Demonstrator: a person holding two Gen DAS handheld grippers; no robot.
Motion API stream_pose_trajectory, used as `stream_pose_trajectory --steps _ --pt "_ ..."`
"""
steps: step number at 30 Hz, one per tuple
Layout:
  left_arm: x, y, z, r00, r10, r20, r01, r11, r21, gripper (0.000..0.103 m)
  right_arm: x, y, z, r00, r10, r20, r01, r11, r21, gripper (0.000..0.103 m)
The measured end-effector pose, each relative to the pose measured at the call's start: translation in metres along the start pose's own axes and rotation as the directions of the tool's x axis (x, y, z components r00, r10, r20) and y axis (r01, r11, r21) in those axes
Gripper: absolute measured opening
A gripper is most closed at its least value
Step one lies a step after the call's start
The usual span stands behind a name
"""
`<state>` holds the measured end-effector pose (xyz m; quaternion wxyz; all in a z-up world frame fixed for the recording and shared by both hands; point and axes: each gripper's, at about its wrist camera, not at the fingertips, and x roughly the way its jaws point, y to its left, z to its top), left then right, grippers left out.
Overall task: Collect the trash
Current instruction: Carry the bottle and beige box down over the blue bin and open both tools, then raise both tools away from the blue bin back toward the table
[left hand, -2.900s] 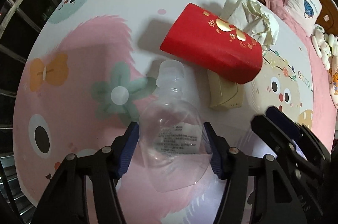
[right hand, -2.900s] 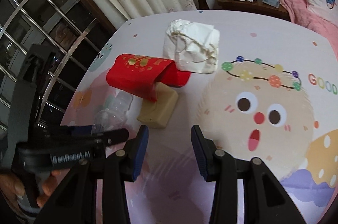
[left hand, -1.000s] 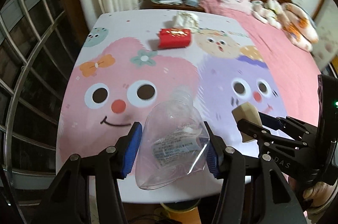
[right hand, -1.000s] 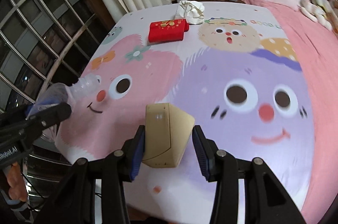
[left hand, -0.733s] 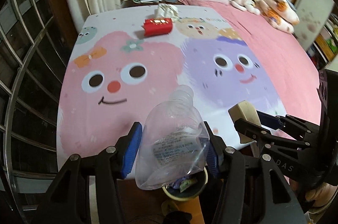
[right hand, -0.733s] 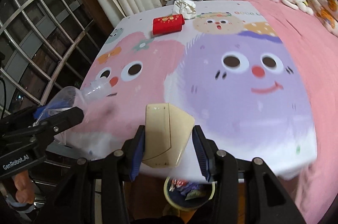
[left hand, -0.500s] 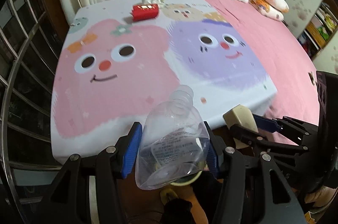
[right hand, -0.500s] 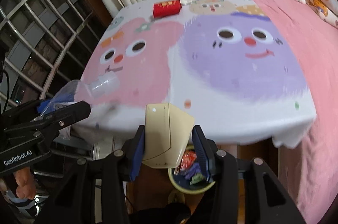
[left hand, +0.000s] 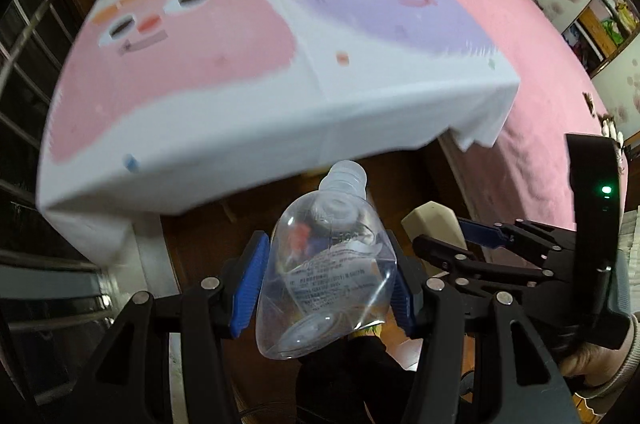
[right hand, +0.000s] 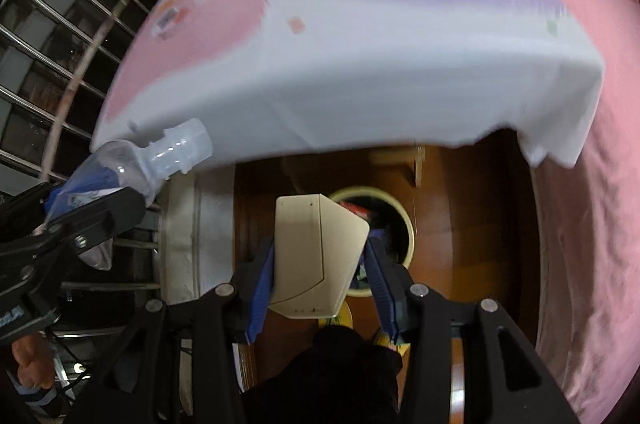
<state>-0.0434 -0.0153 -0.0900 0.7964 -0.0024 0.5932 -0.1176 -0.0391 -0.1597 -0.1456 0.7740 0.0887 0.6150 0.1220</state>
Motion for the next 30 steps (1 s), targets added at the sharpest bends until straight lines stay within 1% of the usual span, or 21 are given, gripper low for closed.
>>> stream_pose_trajectory --steps 5,9,12,16,18,22,23,24,26,27,30 --pt "0.058 -0.006 -0.024 0.999 0.017 -0.027 -0.018 1.000 -0.023 0.054 0.064 -0.035 -0.027 0.998 -0.019 -0.062 0.020 1.000 0.023 0.044" --pt "0.114 0.000 -0.040 0.999 0.013 -0.051 -0.017 0.998 -0.066 0.054 0.112 -0.056 -0.036 0.996 -0.031 -0.085 0.034 0.999 0.041 0.044" --pt "0.152 0.009 -0.048 0.998 -0.007 -0.070 0.000 0.995 -0.101 0.054 0.143 -0.068 -0.037 0.995 -0.031 -0.093 0.036 0.998 0.053 0.045" --pt "0.194 0.017 -0.058 0.997 -0.005 -0.080 -0.004 0.993 -0.115 0.055 0.186 -0.079 -0.038 0.994 -0.038 -0.106 0.045 0.997 0.067 0.045" --pt "0.212 0.024 -0.058 0.996 -0.003 -0.084 -0.008 0.992 -0.123 0.055 0.204 -0.081 -0.037 0.993 -0.038 -0.116 0.046 0.996 0.074 0.045" --pt "0.236 0.032 -0.056 0.996 -0.005 -0.088 -0.007 0.990 -0.139 0.056 0.231 -0.084 -0.035 0.992 -0.030 -0.124 0.042 0.995 0.093 0.045" --pt "0.239 0.034 -0.056 0.996 -0.003 -0.086 -0.009 0.990 -0.141 0.058 0.235 -0.084 -0.034 0.992 -0.030 -0.119 0.041 0.995 0.093 0.045" --pt "0.244 0.035 -0.056 0.997 0.000 -0.082 -0.011 0.990 -0.142 0.065 0.238 -0.083 -0.034 0.993 -0.027 -0.112 0.037 0.995 0.089 0.046" --pt "0.247 0.040 -0.054 0.997 0.000 -0.080 -0.012 0.989 -0.149 0.076 0.243 -0.082 -0.032 0.993 -0.028 -0.113 0.037 0.996 0.080 0.050" --pt "0.248 0.043 -0.053 0.997 0.000 -0.077 -0.012 0.988 -0.157 0.079 0.243 -0.081 -0.031 0.993 -0.032 -0.112 0.041 0.996 0.077 0.051" --pt "0.246 0.049 -0.051 0.997 0.012 -0.073 -0.025 0.984 -0.174 0.082 0.240 -0.079 -0.029 0.994 -0.034 -0.107 0.042 0.996 0.073 0.052"
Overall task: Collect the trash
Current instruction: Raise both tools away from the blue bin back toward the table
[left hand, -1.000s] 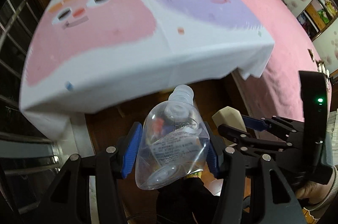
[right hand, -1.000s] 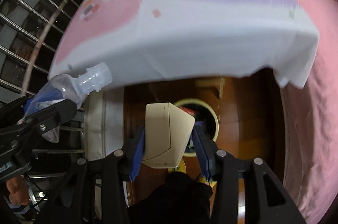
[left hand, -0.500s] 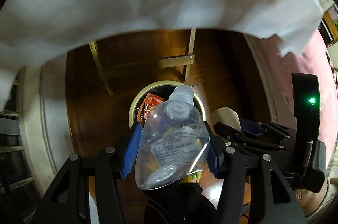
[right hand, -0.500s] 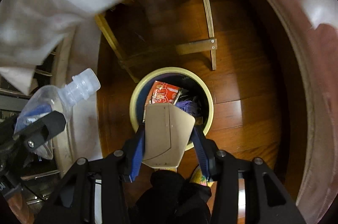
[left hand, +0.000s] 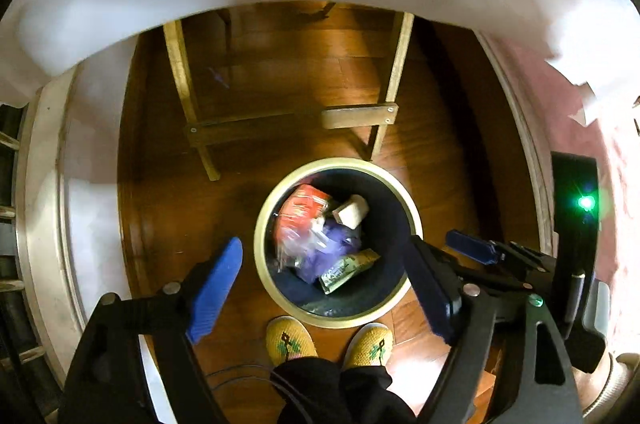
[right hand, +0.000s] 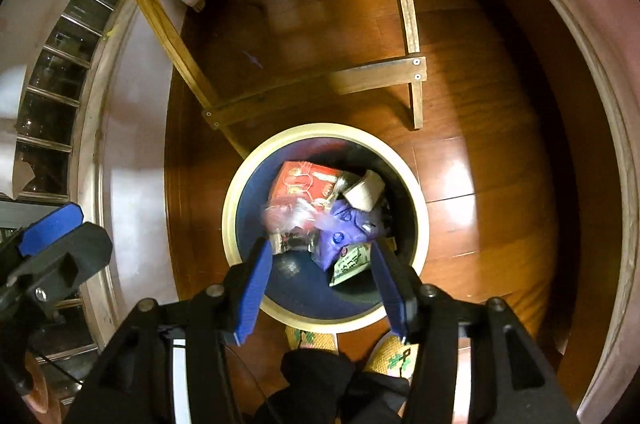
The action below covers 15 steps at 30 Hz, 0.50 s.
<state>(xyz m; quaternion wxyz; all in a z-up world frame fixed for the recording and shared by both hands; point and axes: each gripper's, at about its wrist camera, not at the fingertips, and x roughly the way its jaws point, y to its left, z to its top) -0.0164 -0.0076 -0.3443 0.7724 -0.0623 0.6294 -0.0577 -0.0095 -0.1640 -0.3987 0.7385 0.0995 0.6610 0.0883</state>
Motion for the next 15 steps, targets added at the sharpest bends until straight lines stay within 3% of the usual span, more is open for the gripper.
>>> stream_pose_trajectory --steps 7,15 --pt "-0.034 0.003 0.006 0.999 0.035 0.036 -0.034 0.999 -0.016 0.082 -0.027 0.006 0.004 1.000 0.010 0.017 -0.010 1.000 -0.005 0.052" --pt "-0.128 -0.011 0.012 0.993 0.047 0.110 -0.044 0.999 -0.032 0.082 -0.116 0.020 0.005 0.998 0.029 0.062 -0.026 0.999 -0.037 0.054"
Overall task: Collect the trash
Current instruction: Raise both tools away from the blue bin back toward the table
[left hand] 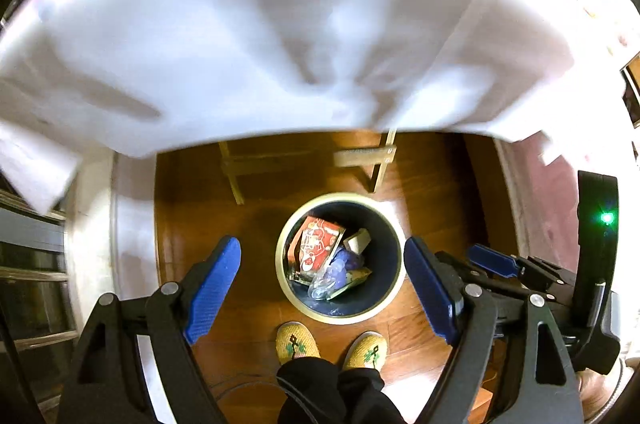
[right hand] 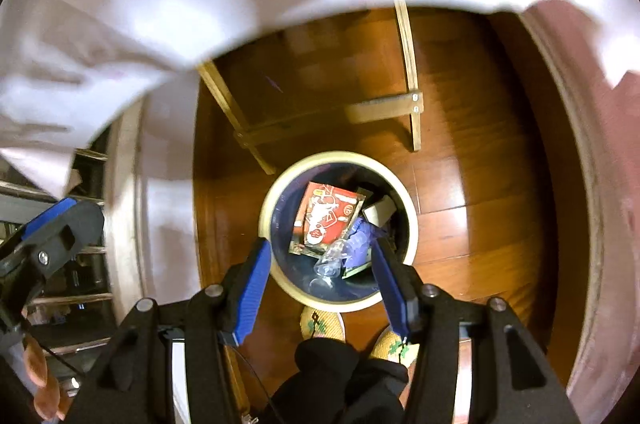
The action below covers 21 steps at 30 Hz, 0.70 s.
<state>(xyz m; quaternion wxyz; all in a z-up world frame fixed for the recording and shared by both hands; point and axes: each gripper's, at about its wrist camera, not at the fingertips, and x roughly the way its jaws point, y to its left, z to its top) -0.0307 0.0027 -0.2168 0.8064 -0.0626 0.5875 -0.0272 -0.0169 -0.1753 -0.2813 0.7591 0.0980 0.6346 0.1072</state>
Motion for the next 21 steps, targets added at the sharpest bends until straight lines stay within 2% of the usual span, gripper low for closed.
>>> stream_pose_trajectory --steps 5,10,15,19,21 --pt "-0.068 -0.010 0.010 0.998 -0.011 0.062 0.011 1.000 -0.002 0.083 -0.064 0.018 0.005 1.000 0.017 0.024 -0.015 0.998 -0.069 0.055" --pt "-0.138 -0.020 0.020 0.988 0.010 0.152 -0.013 1.000 0.020 0.084 -0.128 0.038 0.009 0.997 0.033 0.066 -0.023 0.988 -0.153 0.055" --pt "-0.194 -0.033 0.032 0.980 0.020 0.198 -0.028 0.999 0.040 0.084 -0.180 0.058 0.014 0.994 0.056 0.091 -0.031 0.966 -0.256 0.055" --pt "-0.231 -0.043 0.042 0.966 0.040 0.254 -0.058 0.996 0.063 0.084 -0.221 0.068 0.022 0.986 0.073 0.153 -0.022 0.951 -0.309 0.055" --pt "-0.251 -0.049 0.050 0.953 0.071 0.294 -0.094 0.993 0.066 0.084 -0.238 0.071 0.026 0.981 0.082 0.176 -0.022 0.947 -0.320 0.055"
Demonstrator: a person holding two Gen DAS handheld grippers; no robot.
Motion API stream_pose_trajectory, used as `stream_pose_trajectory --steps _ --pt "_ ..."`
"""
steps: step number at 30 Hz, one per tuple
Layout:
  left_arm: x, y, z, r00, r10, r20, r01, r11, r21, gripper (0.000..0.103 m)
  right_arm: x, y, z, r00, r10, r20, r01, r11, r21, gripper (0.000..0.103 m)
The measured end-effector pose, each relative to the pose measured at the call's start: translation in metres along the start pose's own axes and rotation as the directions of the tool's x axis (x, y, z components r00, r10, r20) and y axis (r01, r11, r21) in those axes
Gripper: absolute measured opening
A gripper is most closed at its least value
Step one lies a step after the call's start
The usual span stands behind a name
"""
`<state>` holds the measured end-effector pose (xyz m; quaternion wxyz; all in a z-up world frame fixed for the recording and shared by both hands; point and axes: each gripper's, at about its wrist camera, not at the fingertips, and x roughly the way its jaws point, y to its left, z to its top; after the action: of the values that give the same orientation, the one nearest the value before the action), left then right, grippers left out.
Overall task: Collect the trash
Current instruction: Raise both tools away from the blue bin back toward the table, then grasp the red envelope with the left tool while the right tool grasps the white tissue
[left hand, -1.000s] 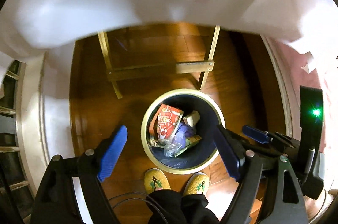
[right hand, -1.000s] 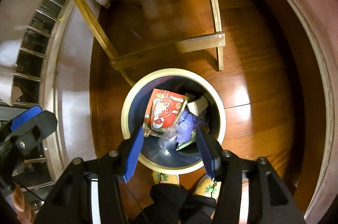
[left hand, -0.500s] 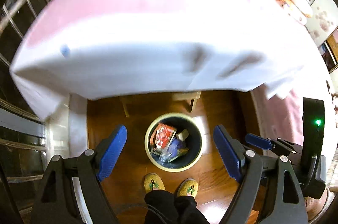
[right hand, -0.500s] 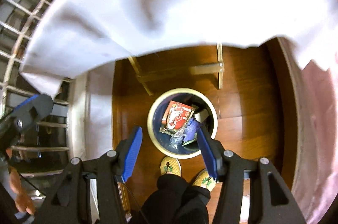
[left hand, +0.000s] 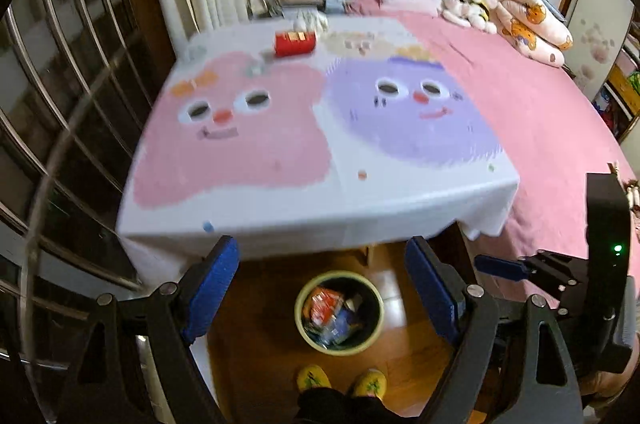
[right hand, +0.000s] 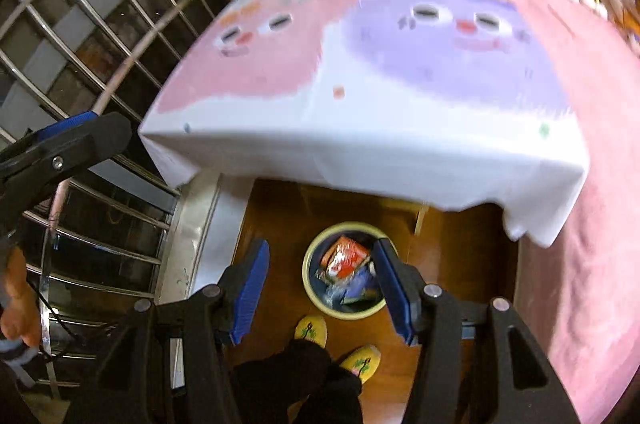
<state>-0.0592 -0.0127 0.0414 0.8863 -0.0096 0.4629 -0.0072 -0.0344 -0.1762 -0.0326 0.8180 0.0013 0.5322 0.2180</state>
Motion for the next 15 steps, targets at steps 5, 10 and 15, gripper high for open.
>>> stream_pose_trajectory --steps 5,10,15 --pt "-0.030 -0.002 0.029 0.997 0.048 0.066 -0.048 0.999 -0.004 0.084 -0.031 -0.001 0.027 0.997 0.002 0.076 0.002 0.999 -0.045 0.055" --pt "-0.035 0.000 0.062 0.995 0.057 0.084 -0.058 0.998 0.008 0.084 -0.052 -0.006 0.061 0.988 -0.004 0.154 0.013 0.998 -0.061 0.055" --pt "-0.028 0.002 0.105 0.989 0.094 0.111 -0.102 0.992 0.071 0.084 -0.056 -0.016 0.095 0.980 -0.021 0.199 0.033 0.998 -0.056 0.055"
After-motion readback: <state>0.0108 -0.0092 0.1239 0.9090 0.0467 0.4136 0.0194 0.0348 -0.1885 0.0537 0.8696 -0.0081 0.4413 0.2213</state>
